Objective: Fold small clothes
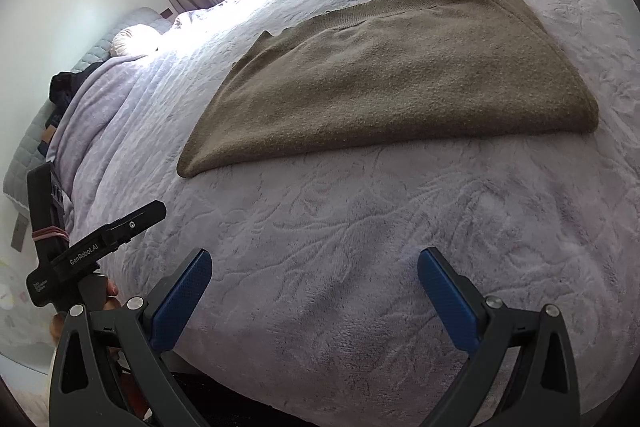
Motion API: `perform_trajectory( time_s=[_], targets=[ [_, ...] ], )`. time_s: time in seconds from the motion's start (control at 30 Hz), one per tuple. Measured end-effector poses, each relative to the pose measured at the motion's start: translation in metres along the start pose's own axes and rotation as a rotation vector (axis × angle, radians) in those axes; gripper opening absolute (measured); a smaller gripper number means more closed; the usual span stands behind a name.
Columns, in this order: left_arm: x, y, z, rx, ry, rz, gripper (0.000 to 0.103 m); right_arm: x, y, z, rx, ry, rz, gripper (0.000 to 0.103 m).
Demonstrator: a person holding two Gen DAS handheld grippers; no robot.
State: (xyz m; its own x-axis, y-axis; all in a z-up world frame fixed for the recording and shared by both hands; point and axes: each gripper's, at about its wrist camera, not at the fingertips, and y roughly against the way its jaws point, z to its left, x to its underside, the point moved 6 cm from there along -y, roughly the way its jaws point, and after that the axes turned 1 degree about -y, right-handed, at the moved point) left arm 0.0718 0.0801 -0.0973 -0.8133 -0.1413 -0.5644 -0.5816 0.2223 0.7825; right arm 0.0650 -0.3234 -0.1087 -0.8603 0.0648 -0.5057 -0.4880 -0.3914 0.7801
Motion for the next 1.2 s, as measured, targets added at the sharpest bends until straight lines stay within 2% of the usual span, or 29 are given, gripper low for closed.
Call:
perform_trajectory(
  time_s=[0.33, 0.53, 0.73, 0.83, 0.97, 1.2],
  targets=[
    [-0.003, -0.008, -0.014, 0.045, 0.005, 0.023, 0.103, 0.004, -0.005, -0.013, -0.008, -0.025, 0.007, 0.103],
    [-0.009, -0.013, -0.022, 0.211, 0.064, 0.030, 0.103, 0.006, -0.008, -0.014, -0.013, -0.027, 0.011, 0.103],
    [-0.014, -0.034, -0.026, 0.332, 0.154, 0.071, 0.103, 0.007, -0.012, -0.016, -0.020, -0.026, 0.017, 0.102],
    [-0.021, -0.039, -0.027, 0.379, 0.204, 0.056, 0.103, 0.007, -0.013, -0.014, -0.021, -0.029, 0.017, 0.102],
    [-0.029, -0.044, -0.034, 0.415, 0.228, 0.052, 0.103, 0.007, -0.015, -0.015, -0.026, -0.027, 0.021, 0.102],
    [-0.044, -0.060, -0.044, 0.409, 0.235, 0.038, 0.103, 0.007, -0.017, -0.015, -0.027, -0.025, 0.023, 0.102]
  ],
)
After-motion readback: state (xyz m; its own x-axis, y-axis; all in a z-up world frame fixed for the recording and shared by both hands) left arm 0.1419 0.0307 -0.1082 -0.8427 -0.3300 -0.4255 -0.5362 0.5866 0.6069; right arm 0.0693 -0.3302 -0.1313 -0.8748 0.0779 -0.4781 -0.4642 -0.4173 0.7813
